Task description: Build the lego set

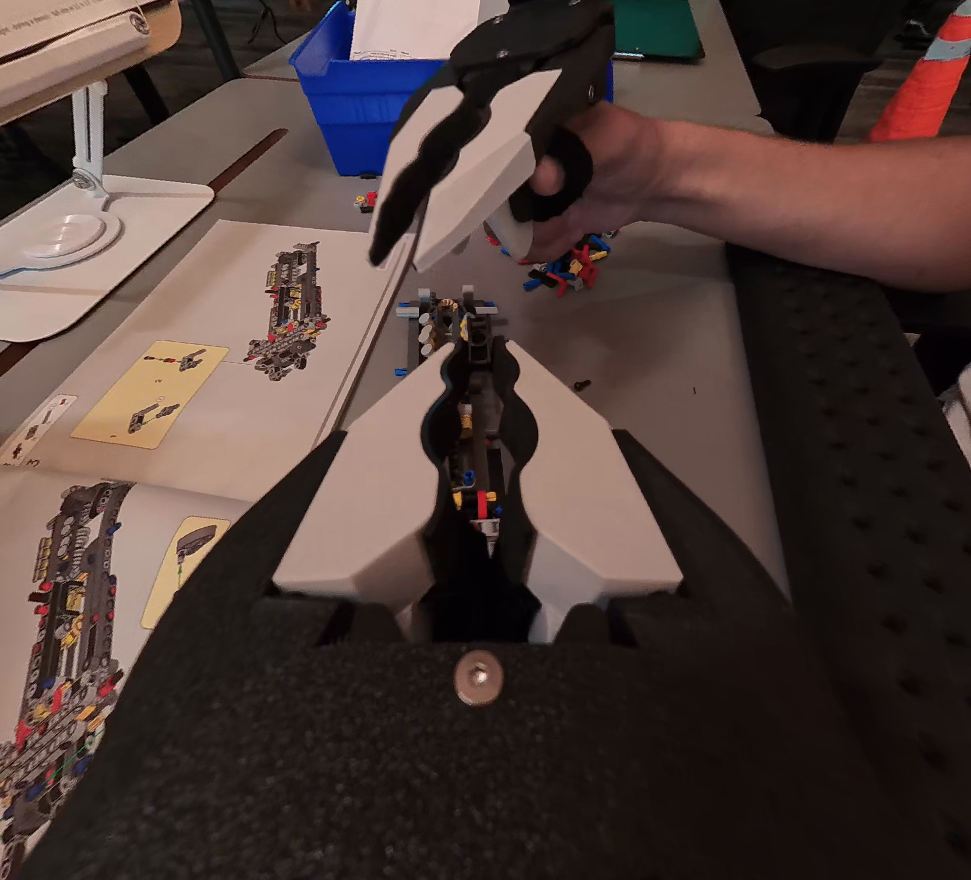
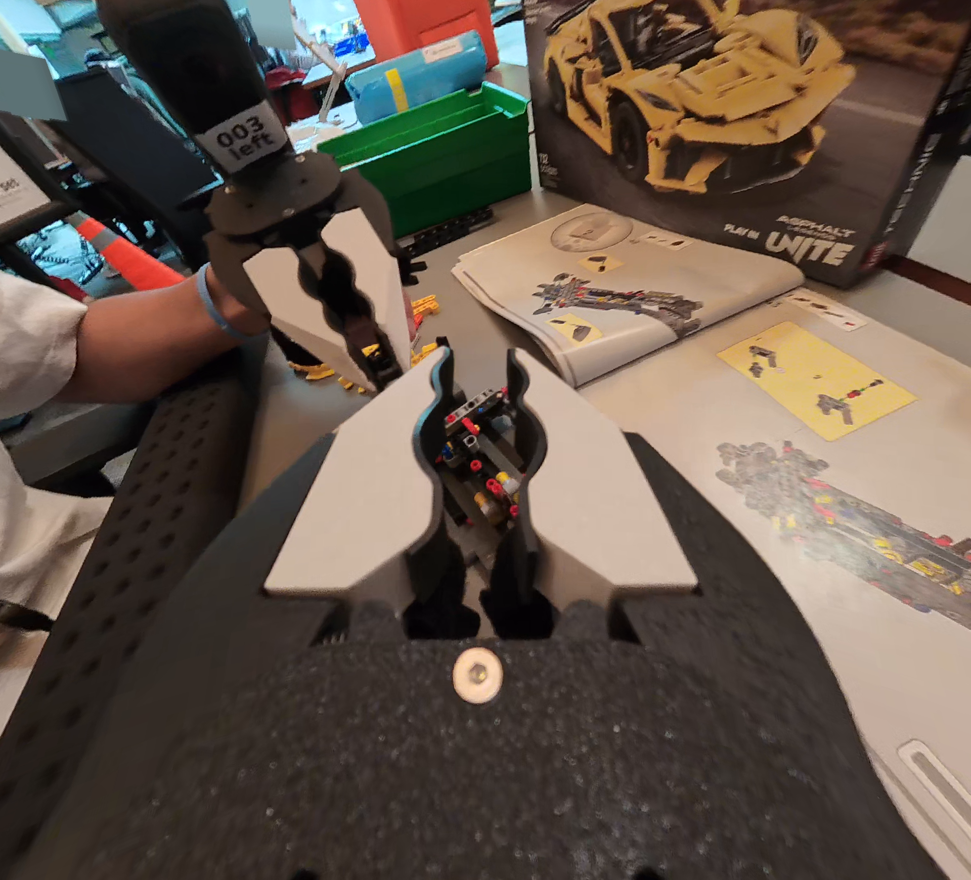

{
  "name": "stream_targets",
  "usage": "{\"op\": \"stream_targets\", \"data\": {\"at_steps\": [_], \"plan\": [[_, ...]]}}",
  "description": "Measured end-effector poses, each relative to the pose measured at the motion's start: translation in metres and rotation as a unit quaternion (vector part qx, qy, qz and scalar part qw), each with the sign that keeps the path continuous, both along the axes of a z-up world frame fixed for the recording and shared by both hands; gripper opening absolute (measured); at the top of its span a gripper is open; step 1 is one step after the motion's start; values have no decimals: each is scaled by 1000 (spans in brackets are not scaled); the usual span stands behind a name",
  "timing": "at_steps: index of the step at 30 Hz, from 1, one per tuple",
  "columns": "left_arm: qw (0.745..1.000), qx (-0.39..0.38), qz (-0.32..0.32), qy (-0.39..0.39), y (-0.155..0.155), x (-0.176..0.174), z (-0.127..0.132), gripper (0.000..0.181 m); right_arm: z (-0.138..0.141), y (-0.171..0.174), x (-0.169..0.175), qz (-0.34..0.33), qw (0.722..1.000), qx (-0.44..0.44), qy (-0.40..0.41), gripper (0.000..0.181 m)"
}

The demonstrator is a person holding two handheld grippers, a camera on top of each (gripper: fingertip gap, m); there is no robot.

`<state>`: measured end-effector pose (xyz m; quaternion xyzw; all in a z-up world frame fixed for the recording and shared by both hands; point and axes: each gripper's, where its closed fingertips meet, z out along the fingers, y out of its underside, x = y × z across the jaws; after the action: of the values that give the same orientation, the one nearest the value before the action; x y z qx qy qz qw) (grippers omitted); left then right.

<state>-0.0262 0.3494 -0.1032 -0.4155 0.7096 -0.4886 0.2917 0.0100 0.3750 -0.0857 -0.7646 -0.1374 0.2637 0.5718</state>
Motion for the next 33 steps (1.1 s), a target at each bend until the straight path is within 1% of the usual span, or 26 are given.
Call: {"op": "stream_targets", "data": {"at_steps": [4,7,9,11,14,16,17,19,21,24,27,31,33], "plan": [[1000,6,1,3,0,0,-2,6,5,2,8,-24,1000,13,14,18],[1000,7,12,3,5,1,-1,6,3,3,11,-37,999,10,7,18],[999,10,35,7,18,2,-2,6,2,1,14,-55,998,4,-4,19],[998,8,68,12,34,4,-2,7,-2,-10,14,-77,997,-5,-25,19],[991,4,129,23,60,7,-5,7,-29,-41,8,-92,987,-80,-108,16],[987,-9,159,26,71,8,-4,6,-52,-67,1,-97,973,-120,-172,11],[985,-15,172,27,76,9,-5,6,-63,-79,-4,-95,967,-145,-185,12],[981,-22,189,25,82,10,-4,6,-80,-97,-30,-68,967,-183,-165,15],[981,-28,192,17,83,10,-1,6,-90,-106,-60,-30,969,-187,-160,16],[981,-30,192,15,83,10,1,6,-98,-101,-86,3,968,-173,-184,16],[979,-31,203,12,89,9,1,7,-105,-95,-101,22,966,-202,-163,17],[975,-32,218,19,100,8,-4,7,-108,-89,-100,-31,957,-209,-197,13],[974,-36,221,21,102,9,-6,7,-107,-89,-104,-39,956,-221,-189,15]]}}
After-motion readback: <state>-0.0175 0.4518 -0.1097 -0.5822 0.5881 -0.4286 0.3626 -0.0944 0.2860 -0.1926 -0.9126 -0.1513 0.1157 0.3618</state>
